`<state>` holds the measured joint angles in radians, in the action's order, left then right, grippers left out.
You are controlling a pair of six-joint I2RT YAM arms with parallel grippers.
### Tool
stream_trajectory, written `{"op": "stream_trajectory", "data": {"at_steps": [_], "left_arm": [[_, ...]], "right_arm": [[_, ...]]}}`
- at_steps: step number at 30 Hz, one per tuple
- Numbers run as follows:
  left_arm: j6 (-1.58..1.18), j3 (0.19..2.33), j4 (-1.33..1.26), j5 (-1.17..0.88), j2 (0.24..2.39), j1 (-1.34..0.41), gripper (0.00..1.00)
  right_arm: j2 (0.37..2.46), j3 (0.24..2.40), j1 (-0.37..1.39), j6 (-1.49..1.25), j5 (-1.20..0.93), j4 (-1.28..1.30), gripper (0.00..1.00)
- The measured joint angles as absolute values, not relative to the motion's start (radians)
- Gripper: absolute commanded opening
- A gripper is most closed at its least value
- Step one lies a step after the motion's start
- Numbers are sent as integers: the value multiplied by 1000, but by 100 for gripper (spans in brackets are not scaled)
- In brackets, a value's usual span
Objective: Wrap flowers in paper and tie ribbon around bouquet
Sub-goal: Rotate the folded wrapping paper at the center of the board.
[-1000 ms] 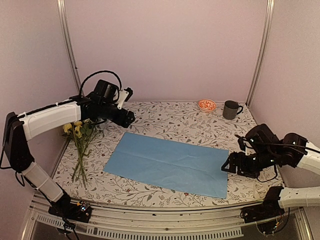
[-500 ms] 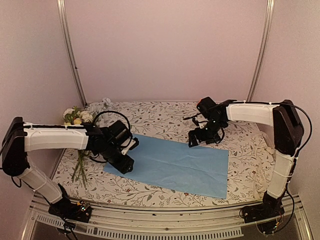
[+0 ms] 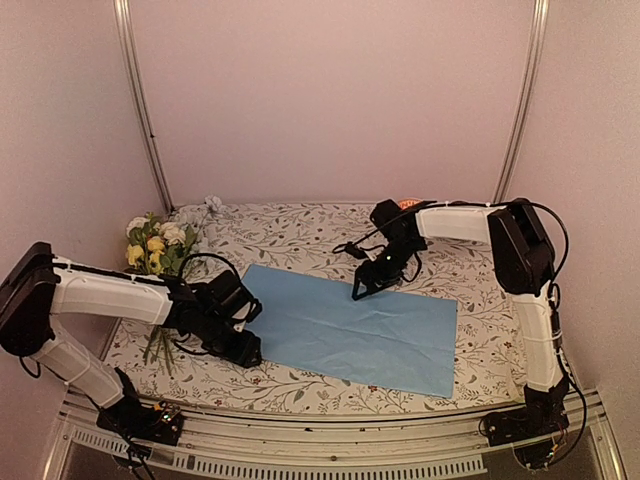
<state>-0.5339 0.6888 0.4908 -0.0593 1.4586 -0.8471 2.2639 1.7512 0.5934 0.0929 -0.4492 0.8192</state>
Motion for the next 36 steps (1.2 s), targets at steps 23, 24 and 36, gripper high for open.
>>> {"op": "stream_trajectory", "data": {"at_steps": [23,24,36], "left_arm": [[-310,1060,283,17,1848,-479,64],[-307,1061,281,16,1846,-478,64],[-339,894,206,4,1747,-527,64]], "right_arm": [[1890,1372,442,-94,-540,720,71],[1890,1376,421,-107,-505,716,71],[2043,1384,394,-85,-520,716,55]]}}
